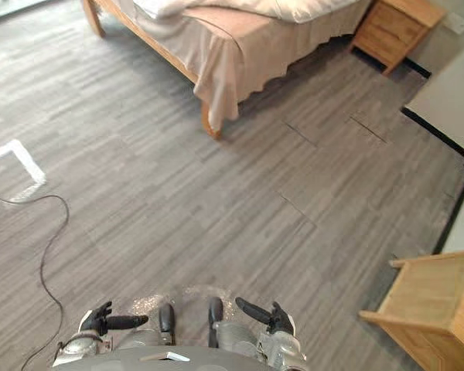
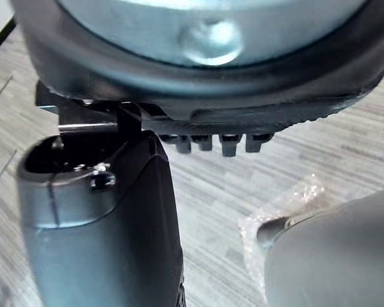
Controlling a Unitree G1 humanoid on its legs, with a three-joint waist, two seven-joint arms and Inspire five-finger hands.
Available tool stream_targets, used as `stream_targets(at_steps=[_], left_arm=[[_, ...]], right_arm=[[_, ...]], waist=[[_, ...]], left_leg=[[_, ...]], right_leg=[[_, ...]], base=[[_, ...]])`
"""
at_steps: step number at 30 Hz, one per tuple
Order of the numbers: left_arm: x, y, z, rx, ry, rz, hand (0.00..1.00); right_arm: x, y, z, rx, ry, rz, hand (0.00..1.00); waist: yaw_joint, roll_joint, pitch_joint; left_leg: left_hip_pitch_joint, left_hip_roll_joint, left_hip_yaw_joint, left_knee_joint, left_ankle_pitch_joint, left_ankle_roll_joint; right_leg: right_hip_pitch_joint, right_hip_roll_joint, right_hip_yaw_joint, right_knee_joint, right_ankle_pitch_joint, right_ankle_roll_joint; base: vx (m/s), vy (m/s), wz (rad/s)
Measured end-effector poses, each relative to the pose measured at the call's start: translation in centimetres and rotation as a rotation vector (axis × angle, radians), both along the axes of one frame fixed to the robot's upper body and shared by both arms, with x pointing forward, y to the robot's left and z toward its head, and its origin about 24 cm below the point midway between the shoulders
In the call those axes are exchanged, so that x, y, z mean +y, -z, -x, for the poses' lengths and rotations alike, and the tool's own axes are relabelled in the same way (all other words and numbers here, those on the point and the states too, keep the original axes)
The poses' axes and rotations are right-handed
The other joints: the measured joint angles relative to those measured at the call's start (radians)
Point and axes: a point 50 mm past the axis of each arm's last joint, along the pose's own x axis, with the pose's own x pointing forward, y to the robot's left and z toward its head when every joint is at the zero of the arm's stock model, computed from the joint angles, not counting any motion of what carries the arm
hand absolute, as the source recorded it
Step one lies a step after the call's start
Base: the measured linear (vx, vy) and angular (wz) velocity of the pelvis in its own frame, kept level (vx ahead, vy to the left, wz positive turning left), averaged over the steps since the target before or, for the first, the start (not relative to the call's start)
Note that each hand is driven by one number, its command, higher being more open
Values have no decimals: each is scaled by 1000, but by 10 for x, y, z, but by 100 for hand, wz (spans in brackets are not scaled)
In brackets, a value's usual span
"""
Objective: Tidy up the quilt and then pick up the clothes from the bed and put them into the laundry hamper
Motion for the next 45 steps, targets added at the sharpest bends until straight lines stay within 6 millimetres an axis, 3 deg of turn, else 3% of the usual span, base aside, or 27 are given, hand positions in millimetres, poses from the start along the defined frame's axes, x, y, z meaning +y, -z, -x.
stream_targets(at_steps=[2,4,7,9,12,13,14,15,17,18,20,21,22,24,27,29,30,31,33,34,36,37,39,41,42,44,45], left_arm=[[-5,-1,-7,-16,2,10,100],[-15,-2,-15,-37,5,36,100],[-27,-6,-33,-79,32,57,100],[-31,-7,-38,-89,45,63,100],[-30,-3,-30,-59,40,67,100],[-27,1,-18,-31,15,68,100],[-28,2,-13,-22,0,75,100],[-34,4,-12,-19,-28,96,100],[-42,4,-15,-36,-37,117,100],[-44,5,-11,-42,-83,132,100],[-40,2,-13,-75,-120,137,100],[-39,0,-17,-104,-136,135,100],[-39,-3,-21,-132,-145,133,100],[-40,-11,-34,-213,-137,127,100],[-45,-18,-47,-275,-154,150,100],[-49,-19,-51,-286,-148,164,100],[-54,-18,-51,-278,-136,169,100],[-54,-18,-51,-276,-138,167,100],[-51,-16,-46,-253,-166,160,100],[-44,-14,-44,-236,-189,148,100],[-31,-13,-37,-226,-233,130,100],[-28,-12,-34,-215,-248,125,100],[-20,-3,-11,-136,-275,108,100],[-18,1,-2,-93,-289,106,100],[-20,4,2,-64,-280,111,100],[-25,6,5,-44,-272,123,100],[-27,6,2,-46,-267,126,100]], right_arm=[[-1,0,-1,-3,11,0,100],[1,0,1,-13,71,-26,100],[-5,-2,-2,-34,122,-34,100],[-11,-7,-14,-79,145,-30,100],[-13,-11,-21,-115,142,-22,100],[-11,-10,-19,-112,148,-29,100],[-11,-11,-22,-122,155,-37,100],[-20,-17,-35,-164,157,-24,100],[-23,-18,-37,-181,177,-19,100],[-23,-16,-32,-158,191,-20,100],[-23,-12,-25,-127,192,-20,100],[-22,-9,-17,-100,188,-19,100],[-20,-7,-12,-78,169,-14,100],[-17,-4,-12,-40,91,4,100],[-14,-3,-17,-8,76,0,100],[-14,-2,-17,2,61,10,100],[-15,-1,-10,16,75,12,100],[-16,0,-9,21,81,13,100],[-17,1,-4,34,89,17,100],[-8,4,1,52,92,-3,100],[3,7,10,77,99,-30,100],[3,8,12,82,103,-41,100],[-3,10,19,92,128,-52,100],[-10,8,18,86,127,-28,100],[-14,8,20,88,132,-14,100],[-23,5,18,66,152,6,100],[-24,5,16,58,155,9,100]], waist=[[-4,15,14],[-23,10,15],[-36,27,24],[-55,62,46],[-64,57,52],[-72,52,54],[-74,66,61],[-76,110,81],[-78,127,87],[-80,134,86],[-79,139,87],[-75,135,90],[-68,118,89],[-36,96,92],[-7,94,93],[0,86,99],[1,91,97],[4,93,95],[16,101,78],[19,58,50],[28,9,28],[34,6,23],[30,20,23],[27,22,19],[26,46,17],[20,64,14],[16,68,16]], left_leg=[[31,39,19,33,-32,-7],[71,59,20,43,-64,-25],[91,124,20,57,-100,-61],[115,200,36,56,-112,-84],[202,227,93,52,-127,-122],[271,232,114,52,-144,-171],[306,251,127,52,-145,-186],[339,306,159,63,-86,-252],[320,343,143,148,60,-254],[240,402,82,372,150,-204],[135,455,17,668,130,-143],[73,460,-17,837,78,-155],[10,425,-51,942,6,-185],[-120,339,-38,1016,-111,-186],[-239,249,21,887,-197,-163],[-289,165,98,638,-190,-110],[-302,111,173,435,-118,-53],[-305,97,219,372,-77,-18],[-313,86,345,293,53,111],[-301,37,359,289,60,156],[-273,-12,302,287,-2,158],[-260,-10,283,303,-25,149],[-146,-9,161,306,-99,108],[-62,-13,77,274,-115,100],[-6,-12,9,241,-117,97],[70,6,-99,197,-116,94],[88,16,-127,189,-116,93]], right_leg=[[-41,2,-113,129,-17,-5],[-60,-51,-240,239,-70,-36],[-101,-75,-302,189,-94,-50],[-169,-82,-323,93,-58,-9],[-242,-138,-298,-82,72,25],[-218,-145,-297,-124,125,-2],[-216,-139,-300,-87,230,-56],[-243,-103,-303,39,174,-114],[-246,-69,-301,117,68,-132],[-185,-31,-291,84,10,-131],[-83,28,-284,15,-6,-144],[21,68,-269,-45,-14,-156],[102,85,-250,-97,-18,-159],[197,94,-198,-161,-18,-158],[279,86,-152,-226,-30,-141],[352,54,-143,-257,-74,-119],[407,35,-153,-268,-110,-88],[429,31,-157,-272,-127,-78],[479,31,-164,-271,-172,-42],[498,-3,-171,-270,-185,-25],[491,-40,-216,-163,-170,-2],[476,-43,-218,-86,-163,6],[365,-61,-188,376,-54,169],[272,-83,-181,636,-74,139],[207,-137,-254,737,-109,82],[113,-211,-337,735,-174,-11],[91,-215,-333,696,-191,-24]], base=[[132,-76,-37],[225,-74,-7],[314,-168,-6],[347,-268,-21],[498,-383,-33],[503,-364,-26],[611,-483,-42],[685,-635,-47],[629,-594,-39],[526,-407,-30],[702,-447,-31],[724,-388,-32],[582,-302,-34],[459,-205,-55],[492,-96,-63],[514,31,-28],[501,78,1],[623,118,8],[512,112,11],[644,107,36],[730,126,73],[652,183,91],[654,195,118],[625,31,143],[607,-62,167],[563,-157,166],[617,-286,167]])
